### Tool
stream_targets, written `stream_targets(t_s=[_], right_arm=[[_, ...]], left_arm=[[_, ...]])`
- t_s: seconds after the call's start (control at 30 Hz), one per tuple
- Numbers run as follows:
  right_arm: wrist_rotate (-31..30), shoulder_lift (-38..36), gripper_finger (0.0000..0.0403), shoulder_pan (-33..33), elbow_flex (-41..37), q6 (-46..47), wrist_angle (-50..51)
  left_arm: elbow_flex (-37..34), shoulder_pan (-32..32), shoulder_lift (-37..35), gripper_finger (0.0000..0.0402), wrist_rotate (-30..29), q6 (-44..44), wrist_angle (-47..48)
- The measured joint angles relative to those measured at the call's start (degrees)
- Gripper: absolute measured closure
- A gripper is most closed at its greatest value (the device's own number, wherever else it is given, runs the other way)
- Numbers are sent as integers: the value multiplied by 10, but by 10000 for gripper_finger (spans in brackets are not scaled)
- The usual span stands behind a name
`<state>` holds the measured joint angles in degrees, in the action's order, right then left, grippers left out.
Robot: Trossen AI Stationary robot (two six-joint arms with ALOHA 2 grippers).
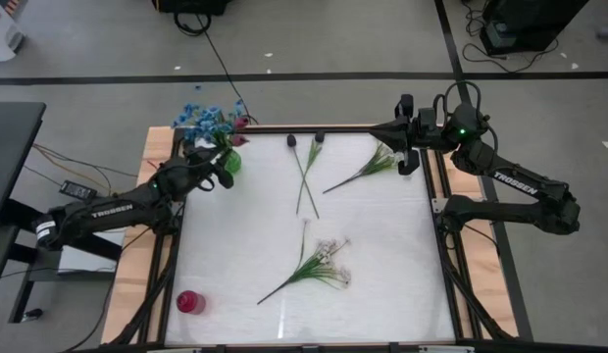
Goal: Sort flowers into vase by color
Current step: Put the pink flower into the green vase, then put the bottom white flower into the red vase
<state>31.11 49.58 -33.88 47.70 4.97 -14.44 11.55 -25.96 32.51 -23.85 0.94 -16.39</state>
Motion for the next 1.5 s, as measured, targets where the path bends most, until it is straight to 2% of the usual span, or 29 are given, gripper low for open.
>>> stream_targets(t_s=[0.2, 0.37, 0.5, 0.7, 0.93, 1.2, 1.5], right_arm=[[0, 0, 353, 0, 0, 0, 0], [0, 0, 353, 0, 0, 0, 0], [0, 0, 353, 0, 0, 0, 0], [0, 0, 353, 0, 0, 0, 0], [0, 0, 353, 0, 0, 0, 0], [0, 0, 353, 0, 0, 0, 0], [0, 0, 353, 0, 0, 0, 0]], left_arm=[[9, 40, 0, 281, 1, 50, -10], [9, 43, 0, 284, -32, 81, -12], [9, 43, 0, 312, -53, 103, -17], [9, 43, 0, 389, -60, 117, -4], [9, 42, 0, 396, -80, 105, 52], [10, 44, 0, 380, -81, 100, 51], [73, 50, 0, 281, -80, 86, 158]])
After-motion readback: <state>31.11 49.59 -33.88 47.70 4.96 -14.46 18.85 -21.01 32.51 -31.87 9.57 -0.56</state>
